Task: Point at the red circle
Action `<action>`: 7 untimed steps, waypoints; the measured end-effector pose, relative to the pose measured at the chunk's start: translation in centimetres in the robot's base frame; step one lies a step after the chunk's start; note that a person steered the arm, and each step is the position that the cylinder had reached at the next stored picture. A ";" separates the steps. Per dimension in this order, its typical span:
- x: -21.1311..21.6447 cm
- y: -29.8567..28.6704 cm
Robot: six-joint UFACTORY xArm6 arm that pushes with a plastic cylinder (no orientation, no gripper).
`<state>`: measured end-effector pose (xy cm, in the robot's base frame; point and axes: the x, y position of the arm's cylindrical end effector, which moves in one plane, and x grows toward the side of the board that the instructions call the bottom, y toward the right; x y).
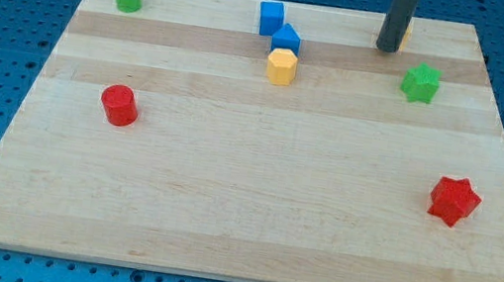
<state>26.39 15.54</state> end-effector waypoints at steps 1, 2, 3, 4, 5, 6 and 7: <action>4.4 0.0; 5.2 0.0; 6.2 -0.4; 10.1 -2.8; 14.2 -5.9; 17.9 -9.6; 18.4 -11.0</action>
<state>44.81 4.52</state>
